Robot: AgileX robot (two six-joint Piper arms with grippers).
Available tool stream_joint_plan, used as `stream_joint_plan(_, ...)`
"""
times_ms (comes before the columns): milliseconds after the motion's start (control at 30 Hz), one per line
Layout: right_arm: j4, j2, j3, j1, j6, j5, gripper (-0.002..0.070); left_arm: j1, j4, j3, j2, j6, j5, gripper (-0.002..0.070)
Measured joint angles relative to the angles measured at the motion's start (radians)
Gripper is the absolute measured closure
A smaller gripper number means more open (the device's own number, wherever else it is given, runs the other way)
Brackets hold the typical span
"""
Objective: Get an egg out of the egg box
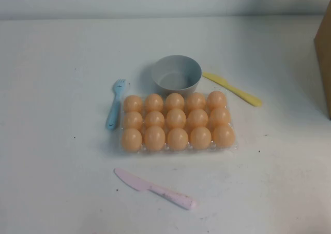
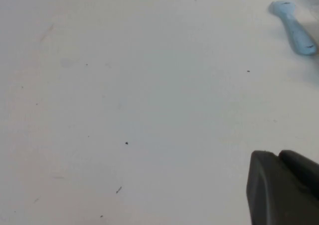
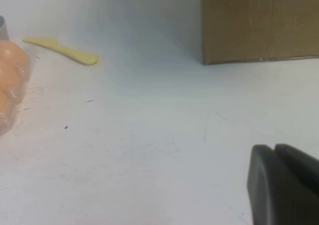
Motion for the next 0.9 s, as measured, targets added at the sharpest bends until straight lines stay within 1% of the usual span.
stream_joint_plan(767,0.000,0.000,0.000,0.000,0.000,0.000,0.0694,0.000,-0.002,0.000,0.000,0.000,-0.002,0.0678)
stream_joint_plan(833,0.000,0.000,0.000,0.000,0.000,0.000,0.0694,0.000,-0.028,0.000,0.000,-0.007,-0.017,0.0678)
stream_joint_plan(900,0.000,0.000,0.000,0.000,0.000,0.000,0.0694,0.000,-0.085,0.000,0.000,-0.032,-0.047,0.0678)
